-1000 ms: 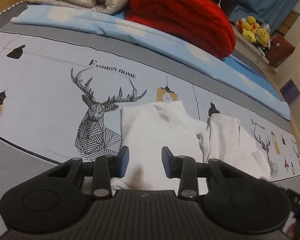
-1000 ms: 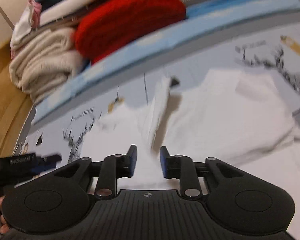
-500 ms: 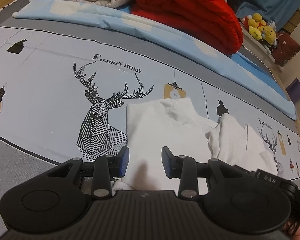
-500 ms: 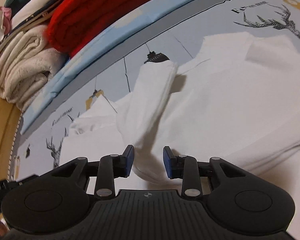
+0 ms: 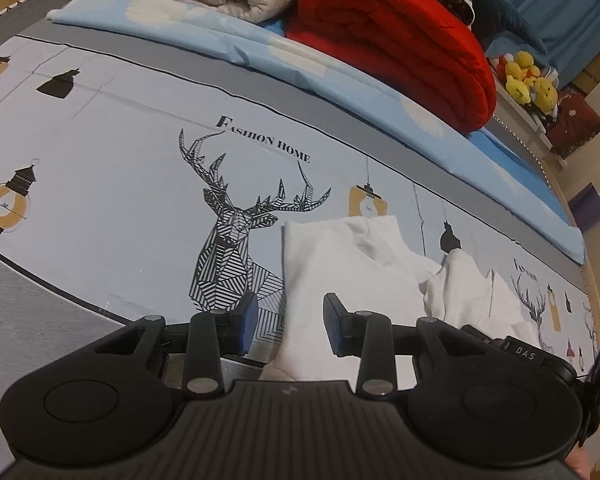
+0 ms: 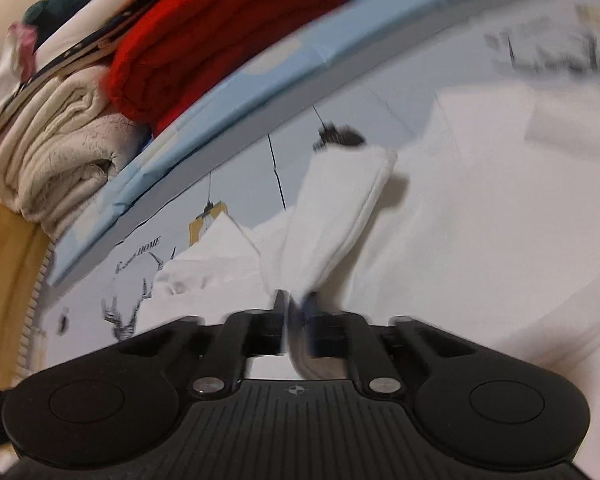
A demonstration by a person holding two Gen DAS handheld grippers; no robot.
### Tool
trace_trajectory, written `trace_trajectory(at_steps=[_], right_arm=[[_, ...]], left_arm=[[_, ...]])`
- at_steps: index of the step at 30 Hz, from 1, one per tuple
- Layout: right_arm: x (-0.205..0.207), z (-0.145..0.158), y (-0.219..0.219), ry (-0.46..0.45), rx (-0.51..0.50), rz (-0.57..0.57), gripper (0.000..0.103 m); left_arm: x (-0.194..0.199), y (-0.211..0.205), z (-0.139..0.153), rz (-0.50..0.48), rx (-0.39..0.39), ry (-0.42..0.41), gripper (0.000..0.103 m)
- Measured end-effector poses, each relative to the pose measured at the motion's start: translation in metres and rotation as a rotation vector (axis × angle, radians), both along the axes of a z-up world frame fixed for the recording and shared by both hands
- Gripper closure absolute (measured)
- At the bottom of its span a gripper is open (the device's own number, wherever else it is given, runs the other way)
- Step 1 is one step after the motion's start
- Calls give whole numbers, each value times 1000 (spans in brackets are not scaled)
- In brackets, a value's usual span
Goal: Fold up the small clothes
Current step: 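Grasp the shirt side edge with the right tool and fold it inward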
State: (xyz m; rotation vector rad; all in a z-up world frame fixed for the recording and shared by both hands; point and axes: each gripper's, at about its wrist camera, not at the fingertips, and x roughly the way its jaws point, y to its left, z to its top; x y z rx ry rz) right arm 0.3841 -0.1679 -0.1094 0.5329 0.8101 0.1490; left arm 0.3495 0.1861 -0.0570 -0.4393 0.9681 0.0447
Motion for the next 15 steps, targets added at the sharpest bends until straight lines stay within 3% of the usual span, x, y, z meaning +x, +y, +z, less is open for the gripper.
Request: trace_trajectory(at_steps=[2, 4, 5, 7, 9, 11, 14, 15], right_arm=[[-15, 26, 30, -201, -191, 130, 97], [-33, 41, 62, -336, -284, 340, 97], [-38, 42, 70, -338, -259, 438, 97], [-45, 36, 82, -256, -198, 607, 97], [-49, 25, 91, -152, -224, 717, 96], [-52, 22, 87, -119, -284, 699, 94], [-45, 25, 60, -67, -221, 587, 92], [-44, 26, 50, -61, -200, 547, 87]], left_arm=[[-1, 3, 1, 7, -2, -1, 63], [-1, 5, 1, 13, -3, -2, 63], [-1, 5, 1, 16, -3, -2, 63], [-1, 5, 1, 20, -4, 0, 63], [0, 3, 0, 20, -9, 2, 63], [1, 1, 0, 17, -13, 2, 63], [3, -4, -5, 10, -34, 9, 63], [4, -6, -7, 7, -45, 15, 63]])
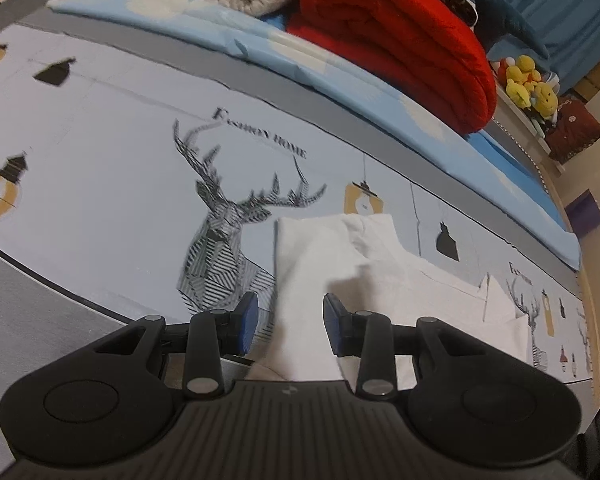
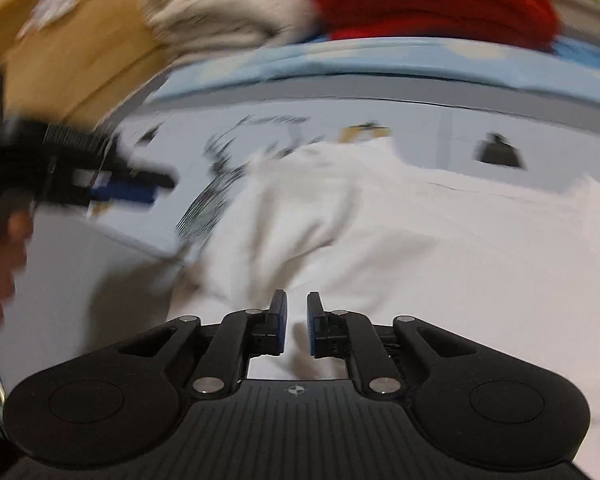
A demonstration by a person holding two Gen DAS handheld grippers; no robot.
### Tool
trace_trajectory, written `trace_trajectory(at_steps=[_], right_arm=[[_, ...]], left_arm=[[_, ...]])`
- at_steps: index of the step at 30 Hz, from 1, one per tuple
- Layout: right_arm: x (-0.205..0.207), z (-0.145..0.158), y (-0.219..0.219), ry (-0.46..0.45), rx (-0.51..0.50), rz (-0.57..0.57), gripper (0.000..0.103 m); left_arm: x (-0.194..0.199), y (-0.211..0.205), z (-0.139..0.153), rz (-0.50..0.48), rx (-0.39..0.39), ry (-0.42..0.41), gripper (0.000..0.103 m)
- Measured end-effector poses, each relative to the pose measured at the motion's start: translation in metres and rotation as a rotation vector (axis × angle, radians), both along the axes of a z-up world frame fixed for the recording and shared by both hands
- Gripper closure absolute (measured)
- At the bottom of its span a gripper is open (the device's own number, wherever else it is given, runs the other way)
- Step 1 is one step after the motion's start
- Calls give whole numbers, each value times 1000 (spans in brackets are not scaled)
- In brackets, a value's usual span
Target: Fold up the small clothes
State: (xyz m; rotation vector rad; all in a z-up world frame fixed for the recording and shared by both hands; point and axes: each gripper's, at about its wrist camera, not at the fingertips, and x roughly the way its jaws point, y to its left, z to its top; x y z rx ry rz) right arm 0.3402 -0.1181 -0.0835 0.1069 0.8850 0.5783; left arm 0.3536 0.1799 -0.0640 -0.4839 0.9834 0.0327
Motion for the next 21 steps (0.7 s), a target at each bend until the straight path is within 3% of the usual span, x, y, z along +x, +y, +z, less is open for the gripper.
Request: trace_trajectory(at_steps=[2, 4, 7, 9, 15, 19, 21], right_arm=[[3, 2, -20, -3, 6, -72, 77], [8, -2, -39, 16, -50, -175, 76], [18, -20, -72, 128, -102, -340, 76], [19, -31, -91, 210, -134, -452, 76], [-2, -37, -125, 350, 38, -646, 76], [-13, -42, -148, 447, 103, -759, 76], [-10, -42, -158, 451, 110, -815, 76]], left_arm=[[3, -5, -6, -5, -32, 12, 63], [6, -11, -13, -9, -72, 23, 63], [10, -22, -23, -9, -133, 30, 63], [14, -30, -27, -15, -161, 25, 56], [30, -56, -35, -26, -143, 8, 55], [37, -61, -38, -4, -82, 4, 55], [39, -62, -37, -4, -65, -1, 55]])
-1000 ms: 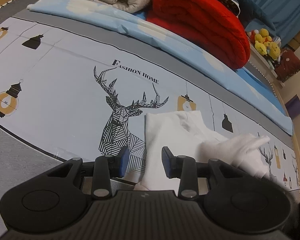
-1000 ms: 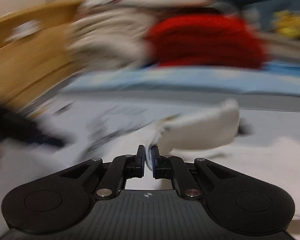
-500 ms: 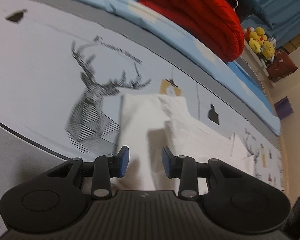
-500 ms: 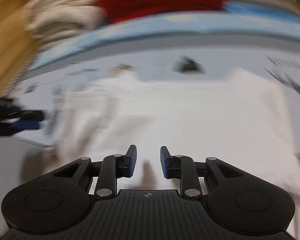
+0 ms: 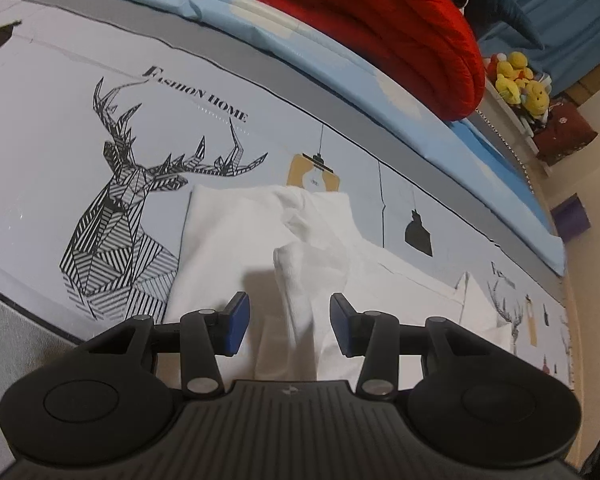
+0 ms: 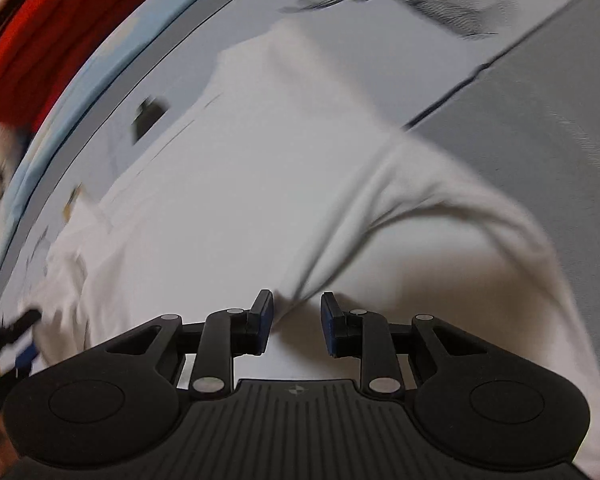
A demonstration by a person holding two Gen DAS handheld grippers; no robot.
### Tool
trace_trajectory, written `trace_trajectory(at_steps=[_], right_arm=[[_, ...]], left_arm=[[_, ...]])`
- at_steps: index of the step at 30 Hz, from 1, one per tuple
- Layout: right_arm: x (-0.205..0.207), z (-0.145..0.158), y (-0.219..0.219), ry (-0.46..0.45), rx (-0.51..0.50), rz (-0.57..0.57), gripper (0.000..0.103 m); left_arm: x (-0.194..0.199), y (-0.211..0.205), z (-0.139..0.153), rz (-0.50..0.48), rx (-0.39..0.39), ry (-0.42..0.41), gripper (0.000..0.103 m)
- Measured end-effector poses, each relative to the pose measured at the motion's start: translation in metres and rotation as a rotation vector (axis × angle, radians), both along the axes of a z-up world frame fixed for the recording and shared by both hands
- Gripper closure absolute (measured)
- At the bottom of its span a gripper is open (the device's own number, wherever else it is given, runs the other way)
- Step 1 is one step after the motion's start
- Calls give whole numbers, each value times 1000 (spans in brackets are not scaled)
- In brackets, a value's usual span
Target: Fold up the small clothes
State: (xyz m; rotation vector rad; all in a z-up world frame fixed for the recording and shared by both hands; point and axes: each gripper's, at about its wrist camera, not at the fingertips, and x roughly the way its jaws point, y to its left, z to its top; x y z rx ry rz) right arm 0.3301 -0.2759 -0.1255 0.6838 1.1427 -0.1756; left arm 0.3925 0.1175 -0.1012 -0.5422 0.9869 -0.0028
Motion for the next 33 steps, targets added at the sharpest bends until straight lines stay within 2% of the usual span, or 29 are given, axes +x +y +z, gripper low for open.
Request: trace_trajectory(at_steps=[3, 4, 6, 8, 9, 10, 11, 13, 16, 17, 18, 19, 23, 24, 25, 26, 27, 28, 29, 31, 33], right_arm=[[2, -1, -16, 9, -6, -76, 76], [2, -3, -20, 13, 10, -98, 76], [5, -6, -25, 20, 41, -126, 76], [6, -9, -30, 15, 52, -147, 83], [4, -9, -33, 8, 53, -158, 92], [4, -8, -37, -1, 62, -176, 95], [3, -7, -42, -7, 75, -190, 96], [1, -3, -48, -29, 98, -234, 98], [-11, 11, -58, -133, 84, -333, 98], [-14, 17, -59, -172, 79, -350, 98], [-18, 21, -59, -196, 66, -364, 98], [-20, 21, -58, -194, 55, -372, 98], [-23, 2, -58, -71, 40, -401, 97], [-25, -4, -60, -38, 45, -408, 96], [-23, -8, -59, -19, 50, -410, 94], [-23, -10, -58, -9, 45, -410, 92], [-24, -6, -57, -14, 31, -407, 86], [-23, -2, -53, -23, 14, -399, 85], [-23, 4, -50, -33, -7, -390, 84], [-26, 14, -44, -66, -48, -373, 84], [-26, 23, -37, -99, -81, -346, 84]], left_arm=[[3, -2, 0, -7, 31, -4, 60], [3, -3, 0, -10, 46, -7, 73], [5, -4, 2, -31, 79, -14, 92], [5, -7, 5, -54, 112, -31, 94], [4, -8, 8, -62, 118, -42, 96], [3, -8, 11, -68, 118, -60, 96], [1, -7, 16, -65, 113, -85, 96], [-9, 0, 34, -25, 81, -191, 96], [-29, 14, 61, 49, 7, -348, 96], [-35, 18, 65, 69, -12, -370, 96], [-38, 20, 64, 82, -21, -358, 96], [-39, 24, 57, 96, -35, -303, 95], [-41, 41, 4, 169, -138, 24, 94], [-42, 45, -5, 173, -151, 93, 92], [-41, 48, -13, 164, -152, 149, 86], [-43, 52, -17, 164, -154, 170, 83], [-44, 57, -17, 179, -154, 165, 77], [-45, 60, -15, 188, -145, 154, 73], [-43, 64, -11, 189, -133, 133, 71], [-40, 68, -3, 189, -107, 77, 62], [-35, 66, 0, 183, -88, 44, 59]])
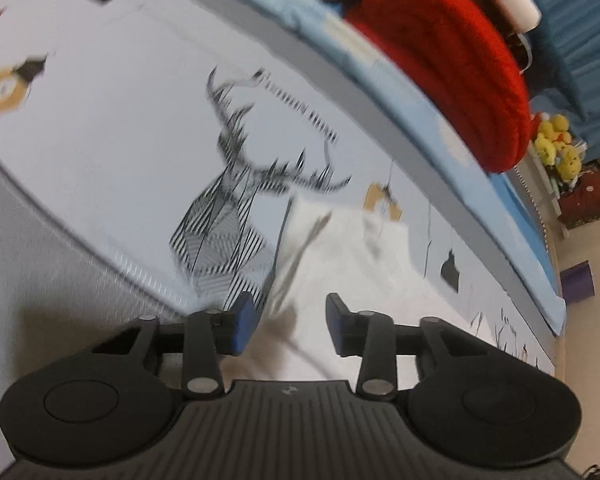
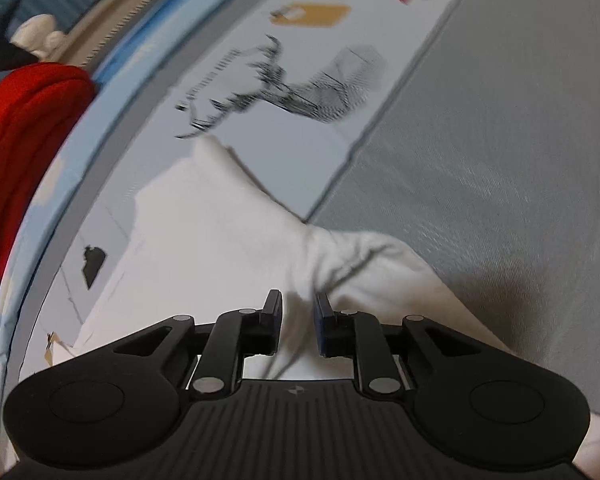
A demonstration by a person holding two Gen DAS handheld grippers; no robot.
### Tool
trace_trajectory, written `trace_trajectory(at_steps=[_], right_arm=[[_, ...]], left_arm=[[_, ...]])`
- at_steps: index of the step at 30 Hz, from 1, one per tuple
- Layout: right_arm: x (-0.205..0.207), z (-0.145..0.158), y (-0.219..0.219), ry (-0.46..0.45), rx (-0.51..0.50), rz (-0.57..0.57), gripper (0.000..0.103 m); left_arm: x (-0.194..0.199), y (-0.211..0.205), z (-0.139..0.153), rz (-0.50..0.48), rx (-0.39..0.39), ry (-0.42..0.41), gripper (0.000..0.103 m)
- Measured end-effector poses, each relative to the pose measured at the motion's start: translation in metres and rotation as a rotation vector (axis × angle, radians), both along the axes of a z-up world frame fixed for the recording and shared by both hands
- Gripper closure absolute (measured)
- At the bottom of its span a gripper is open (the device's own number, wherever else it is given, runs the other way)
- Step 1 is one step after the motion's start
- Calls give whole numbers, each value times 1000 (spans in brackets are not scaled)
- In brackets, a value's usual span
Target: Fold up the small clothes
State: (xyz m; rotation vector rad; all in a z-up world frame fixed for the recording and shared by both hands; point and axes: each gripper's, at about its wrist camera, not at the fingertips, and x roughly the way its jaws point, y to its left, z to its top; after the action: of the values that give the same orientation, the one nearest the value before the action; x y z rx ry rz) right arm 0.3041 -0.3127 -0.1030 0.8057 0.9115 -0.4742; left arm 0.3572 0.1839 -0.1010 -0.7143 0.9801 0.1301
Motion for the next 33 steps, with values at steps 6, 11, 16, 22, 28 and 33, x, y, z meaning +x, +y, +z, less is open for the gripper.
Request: trace_trajectory(at_steps=[6, 11, 16, 22, 28, 33], right_arm=[[6, 17, 9, -74, -92, 58, 84], [37, 15, 12, -136, -66, 190, 77], [50, -8, 6, -39, 8, 185, 76], [42, -26, -2, 33, 23, 166, 79], [38, -14, -15, 42, -73, 108, 79], [49, -2, -25, -25, -173, 112, 76]], left_arm=[[17, -10, -12, -11, 27, 19, 56], [25, -23, -18, -77, 99, 28, 95], [4, -35, 29, -139, 222, -118, 99], [-20, -27, 19, -140, 231, 40, 98], [-13, -7, 9, -120, 239, 55, 68], [6, -6, 3, -138, 207, 8, 60]])
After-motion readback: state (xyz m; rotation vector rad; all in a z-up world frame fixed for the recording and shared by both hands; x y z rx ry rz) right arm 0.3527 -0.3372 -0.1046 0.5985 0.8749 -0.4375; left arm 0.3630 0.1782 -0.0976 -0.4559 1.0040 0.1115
